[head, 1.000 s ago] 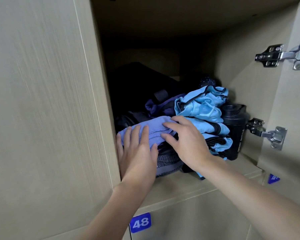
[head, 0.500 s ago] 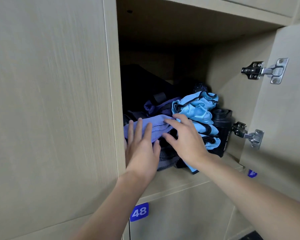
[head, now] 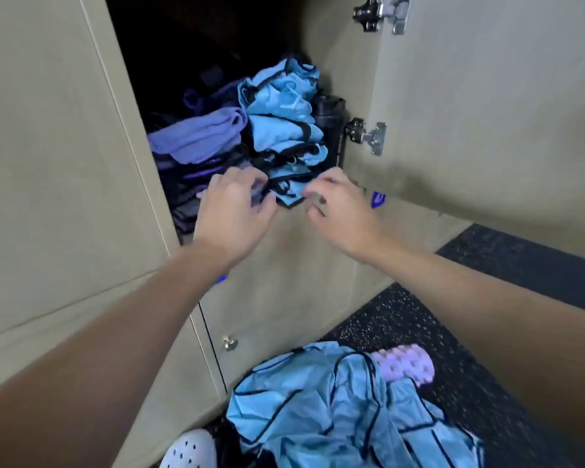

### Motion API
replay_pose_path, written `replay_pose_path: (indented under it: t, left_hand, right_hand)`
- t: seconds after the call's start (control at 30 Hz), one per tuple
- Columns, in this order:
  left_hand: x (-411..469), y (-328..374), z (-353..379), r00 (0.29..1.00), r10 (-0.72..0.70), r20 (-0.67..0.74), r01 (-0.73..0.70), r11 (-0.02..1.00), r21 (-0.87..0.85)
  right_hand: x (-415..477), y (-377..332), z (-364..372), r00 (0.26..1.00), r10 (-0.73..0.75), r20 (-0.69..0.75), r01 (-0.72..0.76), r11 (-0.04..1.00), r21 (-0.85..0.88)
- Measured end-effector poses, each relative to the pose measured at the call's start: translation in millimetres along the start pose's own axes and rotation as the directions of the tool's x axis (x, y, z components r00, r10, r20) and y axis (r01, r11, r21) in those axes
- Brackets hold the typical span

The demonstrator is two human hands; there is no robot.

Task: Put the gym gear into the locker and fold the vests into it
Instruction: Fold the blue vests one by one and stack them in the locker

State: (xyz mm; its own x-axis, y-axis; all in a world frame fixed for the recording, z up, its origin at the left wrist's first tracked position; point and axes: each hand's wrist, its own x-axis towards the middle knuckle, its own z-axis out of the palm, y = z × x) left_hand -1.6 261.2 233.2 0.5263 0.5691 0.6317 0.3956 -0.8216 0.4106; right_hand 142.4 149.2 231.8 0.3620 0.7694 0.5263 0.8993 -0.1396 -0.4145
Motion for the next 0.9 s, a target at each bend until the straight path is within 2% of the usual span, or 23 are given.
replay_pose_path:
  t: [0.1, 0.27, 0.4, 0.6, 0.77, 0.9]
  left_hand:
    - [-39.4, 12.3, 30.6, 0.973, -0.041, 0.226, 0.066, 0.992, -0.106]
    - [-105.1, 5.7, 80.5, 0.830, -0.122, 0.545, 0.147, 0.989, -0.002]
    - [-154.8, -7.3, 113.6, 0.703, -0.182, 0.687, 0.171, 0.982, 0.086]
    - [-228.9, -37.8, 158.3, 0.553, -0.212, 0.806, 0.165, 0.976, 0.143]
    - [-260.6, -70.2, 174.4, 0.547, -0.264, 0.794, 0.219, 0.961, 0.168]
    - [-271.3, -90.4, 179.3, 0.549, -0.320, 0.773, 0.255, 0.944, 0.210]
  right_hand:
    - [-50.2, 22.2, 2.5, 0.991, 0.117, 0.067, -0.116, 0.993, -0.020]
    - [-131.6, 57.3, 24.3, 0.945, 0.282, 0.164, -0.288, 0.957, 0.019]
    - [-197.1, 75.2, 53.7, 0.875, 0.404, 0.267, -0.419, 0.908, 0.000]
    - [-272.0, 104.2, 124.0, 0.753, 0.471, 0.460, -0.554, 0.830, 0.057]
    - [-287.8, 109.8, 172.8, 0.700, 0.474, 0.534, -0.628, 0.764, 0.144]
    - [-283.3, 106.6, 198.5, 0.679, 0.485, 0.551, -0.649, 0.747, 0.143]
